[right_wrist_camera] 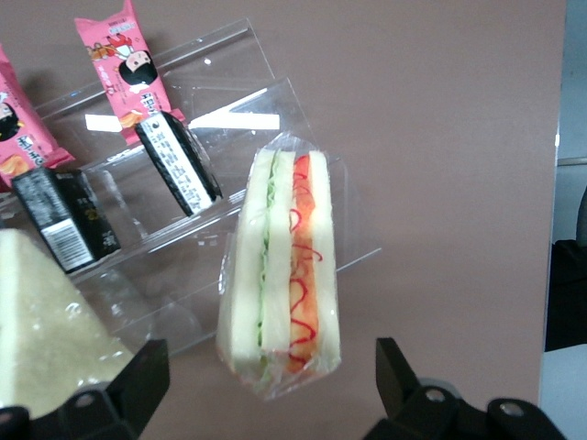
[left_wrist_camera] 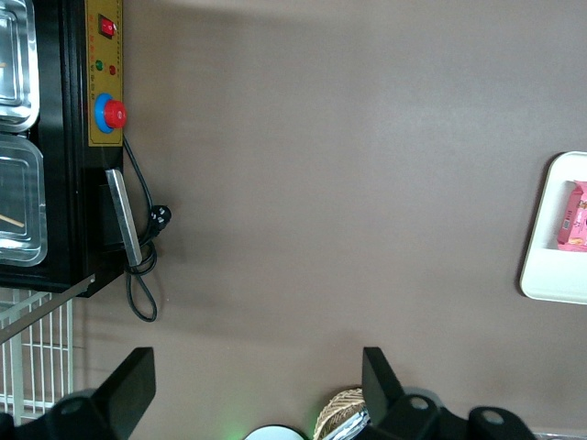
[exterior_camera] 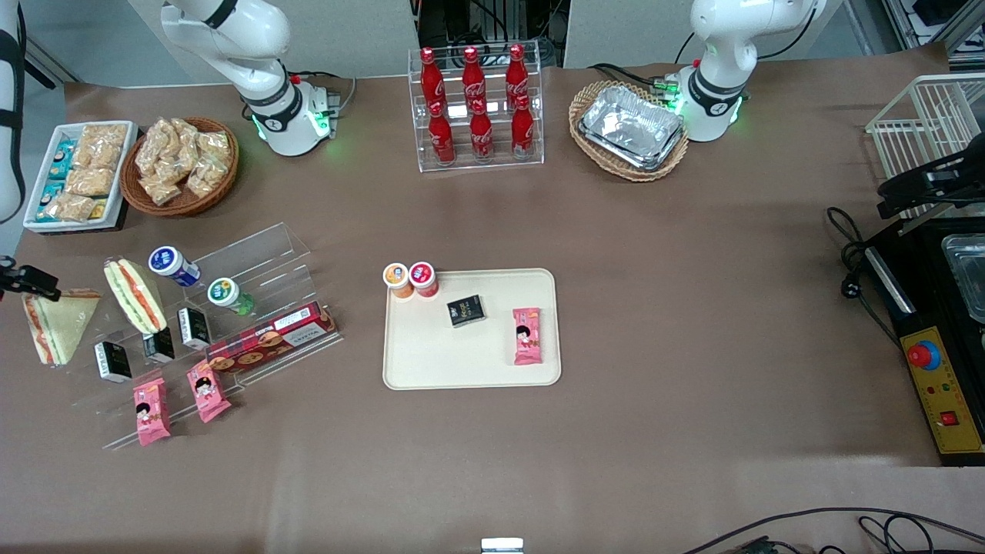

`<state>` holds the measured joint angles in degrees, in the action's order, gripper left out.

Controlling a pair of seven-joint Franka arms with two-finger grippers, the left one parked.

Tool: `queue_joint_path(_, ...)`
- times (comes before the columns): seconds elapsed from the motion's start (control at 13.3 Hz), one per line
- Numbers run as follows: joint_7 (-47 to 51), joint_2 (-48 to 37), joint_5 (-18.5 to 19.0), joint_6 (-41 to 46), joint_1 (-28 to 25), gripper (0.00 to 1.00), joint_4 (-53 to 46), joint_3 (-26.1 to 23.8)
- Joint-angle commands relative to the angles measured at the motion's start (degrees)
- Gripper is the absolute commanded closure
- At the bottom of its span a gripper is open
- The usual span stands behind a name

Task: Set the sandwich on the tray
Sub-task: 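Lower the right gripper and grasp the wrapped sandwich with red filling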

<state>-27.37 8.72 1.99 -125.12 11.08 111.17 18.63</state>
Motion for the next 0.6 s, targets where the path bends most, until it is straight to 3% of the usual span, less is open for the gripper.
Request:
queue_joint_path(0.0,-0.93,1.47,-2.16,-2.94,0.87,0.0,1.06,-0.17)
queue_joint_path(0.45,-1.54,2.7,-4.62,-8.99,0.96,0.0,5.01,-0.17)
queue_joint_path(0.53,-1.72,2.7,-4.62,-9.0,1.04,0.05,5.02,-0.17)
